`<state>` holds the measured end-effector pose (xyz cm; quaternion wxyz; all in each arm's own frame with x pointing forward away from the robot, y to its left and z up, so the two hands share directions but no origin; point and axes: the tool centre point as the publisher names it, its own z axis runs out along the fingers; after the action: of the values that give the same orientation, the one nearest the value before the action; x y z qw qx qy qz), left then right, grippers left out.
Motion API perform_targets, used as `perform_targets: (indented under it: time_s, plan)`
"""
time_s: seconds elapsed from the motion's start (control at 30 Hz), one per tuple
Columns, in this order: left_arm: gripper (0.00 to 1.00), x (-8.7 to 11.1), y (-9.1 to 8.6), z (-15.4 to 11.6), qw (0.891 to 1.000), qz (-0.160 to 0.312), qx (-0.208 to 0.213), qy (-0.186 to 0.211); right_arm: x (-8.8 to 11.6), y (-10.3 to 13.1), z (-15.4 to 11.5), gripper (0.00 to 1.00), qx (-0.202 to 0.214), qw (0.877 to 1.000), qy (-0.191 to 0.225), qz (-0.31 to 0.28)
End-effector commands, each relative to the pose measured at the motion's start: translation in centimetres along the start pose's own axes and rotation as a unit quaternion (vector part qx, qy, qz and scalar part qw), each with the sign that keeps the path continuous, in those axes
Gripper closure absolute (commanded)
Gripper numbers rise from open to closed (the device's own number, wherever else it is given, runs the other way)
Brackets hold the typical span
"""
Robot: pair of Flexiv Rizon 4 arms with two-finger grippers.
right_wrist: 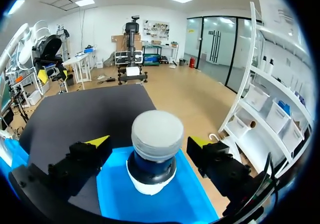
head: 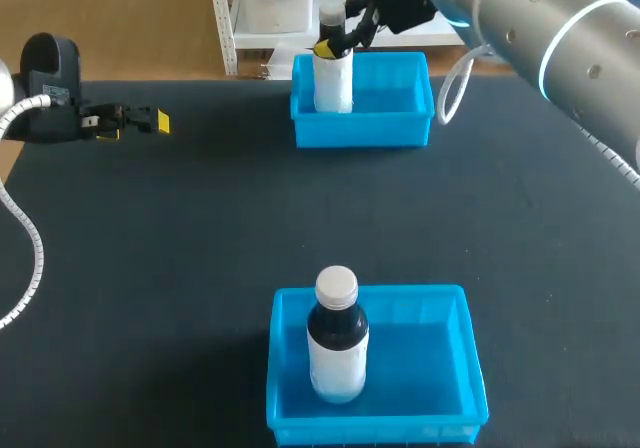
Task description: Pick up the bottle, and place it in the far bin if it is heavy, or in the near bin if it is light.
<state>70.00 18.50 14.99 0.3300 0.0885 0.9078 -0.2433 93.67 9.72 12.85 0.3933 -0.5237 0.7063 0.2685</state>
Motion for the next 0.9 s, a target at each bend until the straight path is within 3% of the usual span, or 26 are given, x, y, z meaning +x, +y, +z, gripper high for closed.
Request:
perform_targets:
  time_s: [0.03,0.43,0.7,0.9]
  plan:
    - [0.00,0.0,0.0,0.0,1.000,0.000,0.000,0.000,0.1,-0.9,-1.3,0.00,-0.109,0.994,0.015,0.004]
    - [0.00,0.0,0.0,0.0,1.000,0.000,0.000,0.000,4.7,0.2,-12.5,0.00,-0.023,0.996,0.052,0.069]
    - [0.00,0.0,0.0,0.0,1.000,0.000,0.000,0.000,5.5,4.1,-20.3,0.00,0.056,0.993,0.049,0.090]
    - [0.00,0.0,0.0,0.0,1.000,0.000,0.000,0.000,5.4,7.7,-23.9,0.00,0.099,0.989,0.047,0.095]
